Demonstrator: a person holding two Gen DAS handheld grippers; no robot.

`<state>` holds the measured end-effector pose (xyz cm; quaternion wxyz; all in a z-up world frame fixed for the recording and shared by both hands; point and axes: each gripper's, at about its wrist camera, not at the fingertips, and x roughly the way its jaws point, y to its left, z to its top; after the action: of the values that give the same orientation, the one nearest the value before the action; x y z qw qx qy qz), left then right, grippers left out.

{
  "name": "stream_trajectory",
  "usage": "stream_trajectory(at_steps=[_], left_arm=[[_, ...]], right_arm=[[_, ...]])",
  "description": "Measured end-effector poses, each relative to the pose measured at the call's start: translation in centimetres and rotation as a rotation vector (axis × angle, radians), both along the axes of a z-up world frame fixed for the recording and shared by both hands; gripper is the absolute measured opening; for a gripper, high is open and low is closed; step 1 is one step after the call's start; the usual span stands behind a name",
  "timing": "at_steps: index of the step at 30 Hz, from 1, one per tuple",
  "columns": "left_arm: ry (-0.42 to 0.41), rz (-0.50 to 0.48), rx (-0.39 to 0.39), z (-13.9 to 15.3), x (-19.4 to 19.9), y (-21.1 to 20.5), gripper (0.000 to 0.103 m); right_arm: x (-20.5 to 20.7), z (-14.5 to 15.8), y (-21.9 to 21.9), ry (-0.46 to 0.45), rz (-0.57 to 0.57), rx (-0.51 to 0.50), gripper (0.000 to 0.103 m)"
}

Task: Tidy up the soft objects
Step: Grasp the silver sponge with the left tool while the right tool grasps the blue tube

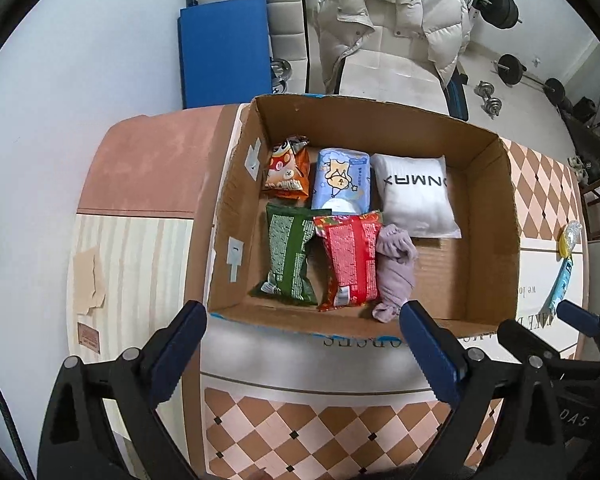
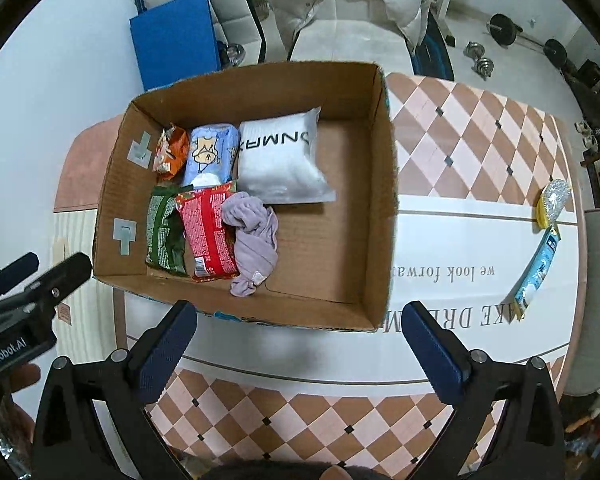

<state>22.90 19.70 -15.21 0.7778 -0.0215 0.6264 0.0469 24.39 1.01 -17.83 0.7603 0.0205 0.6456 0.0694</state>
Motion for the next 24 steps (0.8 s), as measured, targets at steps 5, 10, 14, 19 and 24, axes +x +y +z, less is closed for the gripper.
stream_trajectory(at_steps=[5,10,14,19,24], left_arm=[[-0.026,-0.042,0.036,1.0,-0.4,-3.1,0.099],[-0.088,-0.166,0.143,2.4,0.9,-9.8,0.099],[-0.097,-0.251,0.176,2.0,3.0,-15.6,0.099],[-0.077,-0.389,0.230,-0.8,7.0,-25.1,0.099],[-0.014,-0.510,0.263,-4.4,10.2,-33.4,0.099]], right_arm=[[-0.4,1.0,-2.5,-0.022,-0.026,0.031,0.103],[-0.5,1.0,-8.9,-0.026,-0.136,0.056,0.103],[0.1,-1.3,-17.4,0.008,-0.307,0.040,0.103],[1.5,-7.6,-29.2,0.088,-0.560,-0.035,0.101],[3.3,-14.1,-35.7,0.209,-0.681,-0.005,0.082]])
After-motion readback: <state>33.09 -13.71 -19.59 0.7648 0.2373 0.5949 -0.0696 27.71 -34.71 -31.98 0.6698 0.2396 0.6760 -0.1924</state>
